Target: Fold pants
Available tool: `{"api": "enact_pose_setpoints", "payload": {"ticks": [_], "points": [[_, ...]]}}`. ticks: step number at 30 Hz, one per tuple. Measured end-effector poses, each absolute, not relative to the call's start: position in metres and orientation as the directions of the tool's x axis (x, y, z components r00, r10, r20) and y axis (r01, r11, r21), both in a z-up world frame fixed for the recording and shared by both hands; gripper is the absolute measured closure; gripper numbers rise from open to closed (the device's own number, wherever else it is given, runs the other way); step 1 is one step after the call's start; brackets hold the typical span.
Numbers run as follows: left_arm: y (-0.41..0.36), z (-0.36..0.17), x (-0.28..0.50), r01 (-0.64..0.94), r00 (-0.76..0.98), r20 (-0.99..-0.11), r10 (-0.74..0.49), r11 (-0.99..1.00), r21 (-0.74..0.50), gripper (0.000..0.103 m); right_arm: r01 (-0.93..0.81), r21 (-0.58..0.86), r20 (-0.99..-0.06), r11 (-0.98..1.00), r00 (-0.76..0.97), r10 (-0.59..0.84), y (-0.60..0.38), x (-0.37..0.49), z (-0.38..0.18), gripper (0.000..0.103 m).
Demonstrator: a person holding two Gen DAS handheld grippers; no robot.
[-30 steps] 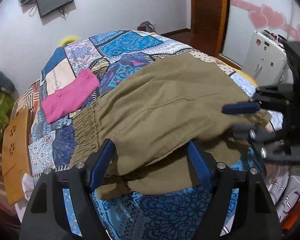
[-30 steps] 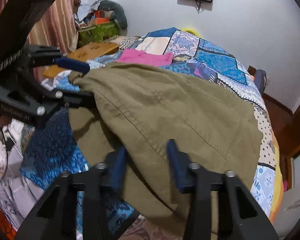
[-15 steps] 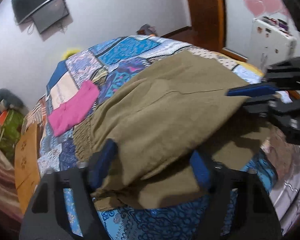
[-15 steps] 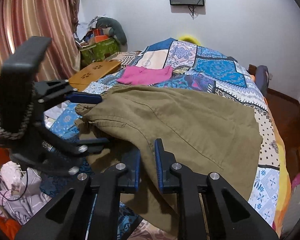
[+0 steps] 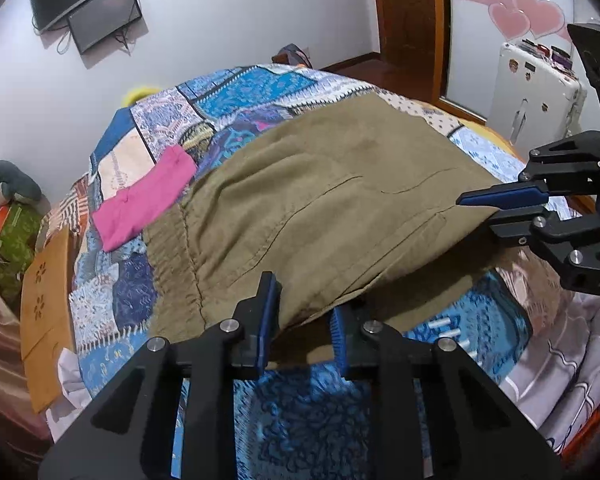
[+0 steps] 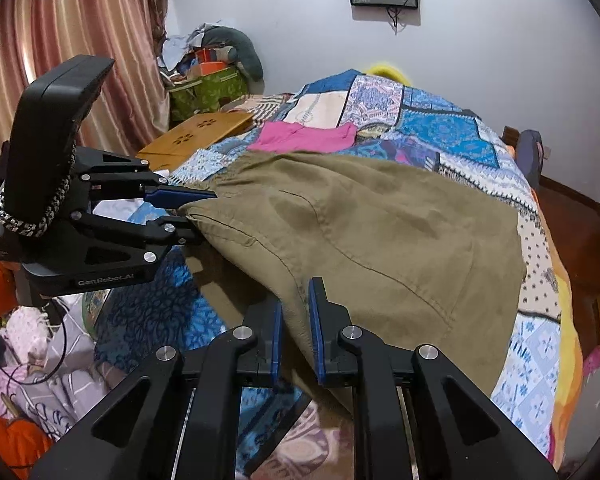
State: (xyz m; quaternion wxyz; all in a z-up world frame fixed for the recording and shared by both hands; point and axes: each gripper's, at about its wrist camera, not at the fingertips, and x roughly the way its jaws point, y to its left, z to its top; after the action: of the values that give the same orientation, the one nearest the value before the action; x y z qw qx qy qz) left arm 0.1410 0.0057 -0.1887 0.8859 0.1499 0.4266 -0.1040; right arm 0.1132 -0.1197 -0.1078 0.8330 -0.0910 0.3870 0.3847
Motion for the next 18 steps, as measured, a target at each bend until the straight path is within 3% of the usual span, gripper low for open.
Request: {"api": "enact_pose_setpoints", "payload": {"ticks": [6,11,14,18], "points": [[0.004,-0.199,0.133,0.329,0.588,-0.806,-0.071,0.931,0.158,0.077,-0.701,0.169,-0.738,0.693,0.376,0.560,-0.122,0.109,-0.120,0.087],[0.007,-0.191,0.119,0.367,0.584,-0.804,-0.107,0.919,0.144,0.057,-0.697,0.200,-0.742,0.689,0.352,0.571,-0.130,0.103,-0.112,0.077],[0.013,-0.181,0.112,0.369,0.592,-0.796,-0.129,0.921,0.125,0.056,-0.697,0.223,-0.724,0.682,0.349,0.595,-0.137,0.101,-0.101,0.070],[0.024,-0.160,0.116,0.328,0.621,-0.767,-0.161,0.942,0.069,0.046,-0.682,0.217,-0.683,0.698,0.405,0.608,-0.137,0.103,-0.085,0.061]]}}
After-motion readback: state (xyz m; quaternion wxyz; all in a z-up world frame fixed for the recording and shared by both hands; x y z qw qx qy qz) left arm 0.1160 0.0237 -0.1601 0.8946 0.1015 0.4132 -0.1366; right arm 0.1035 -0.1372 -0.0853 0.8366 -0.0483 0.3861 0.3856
